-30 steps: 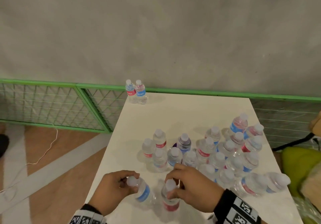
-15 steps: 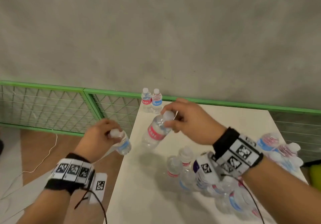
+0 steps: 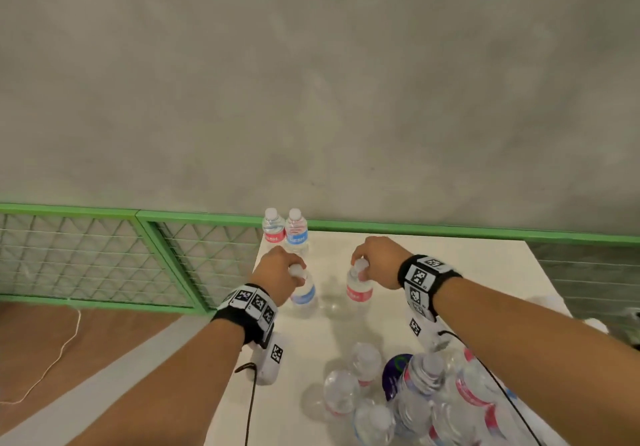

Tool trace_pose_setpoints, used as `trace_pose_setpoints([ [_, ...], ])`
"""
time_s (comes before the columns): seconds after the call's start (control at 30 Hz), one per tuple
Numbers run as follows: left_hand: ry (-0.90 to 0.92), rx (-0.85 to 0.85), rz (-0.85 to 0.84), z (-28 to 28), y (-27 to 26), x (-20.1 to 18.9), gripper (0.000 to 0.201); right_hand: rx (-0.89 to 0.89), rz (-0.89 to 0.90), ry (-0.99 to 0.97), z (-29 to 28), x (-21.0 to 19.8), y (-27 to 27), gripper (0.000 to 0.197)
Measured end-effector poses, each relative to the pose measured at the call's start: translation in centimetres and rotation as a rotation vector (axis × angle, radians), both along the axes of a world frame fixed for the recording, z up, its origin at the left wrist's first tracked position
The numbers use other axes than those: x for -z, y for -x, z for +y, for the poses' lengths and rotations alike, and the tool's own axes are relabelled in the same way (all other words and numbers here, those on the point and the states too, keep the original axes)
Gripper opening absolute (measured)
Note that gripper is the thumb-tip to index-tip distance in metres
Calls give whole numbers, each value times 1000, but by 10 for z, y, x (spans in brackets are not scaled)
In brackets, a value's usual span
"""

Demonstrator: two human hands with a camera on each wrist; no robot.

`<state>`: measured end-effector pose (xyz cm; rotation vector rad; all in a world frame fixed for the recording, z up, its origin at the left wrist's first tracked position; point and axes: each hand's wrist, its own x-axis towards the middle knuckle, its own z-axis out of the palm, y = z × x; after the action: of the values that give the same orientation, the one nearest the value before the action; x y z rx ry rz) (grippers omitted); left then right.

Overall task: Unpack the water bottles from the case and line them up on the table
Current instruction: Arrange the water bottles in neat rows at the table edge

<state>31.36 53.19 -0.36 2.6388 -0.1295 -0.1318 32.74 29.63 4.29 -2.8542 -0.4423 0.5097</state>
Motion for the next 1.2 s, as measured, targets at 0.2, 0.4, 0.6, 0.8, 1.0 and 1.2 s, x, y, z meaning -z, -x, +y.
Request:
trace_pose_setpoints([
  [0.2,-15,42,-18,-19,-22,11,31,73,3,-76,-5,26,-6,34],
  [0.4,-5,12,-49,-22,-40,11,31,83,-41,-94,-1,30,-19,36],
  [0.6,2,32,-104,-34,-65,23,37,115,-103,-113,6,34,-46,36],
  [0.8,65,-16,-157,-40,-85,31,39,114,-126,-169,12,43,-74,45],
  [1.0,44,51,-186,-40,-97,29,41,101,-148,-193,12,48,-92,42],
  [1.2,25,34,-246,-46,-108,30,43,124,-166,-240,14,53,-99,41],
])
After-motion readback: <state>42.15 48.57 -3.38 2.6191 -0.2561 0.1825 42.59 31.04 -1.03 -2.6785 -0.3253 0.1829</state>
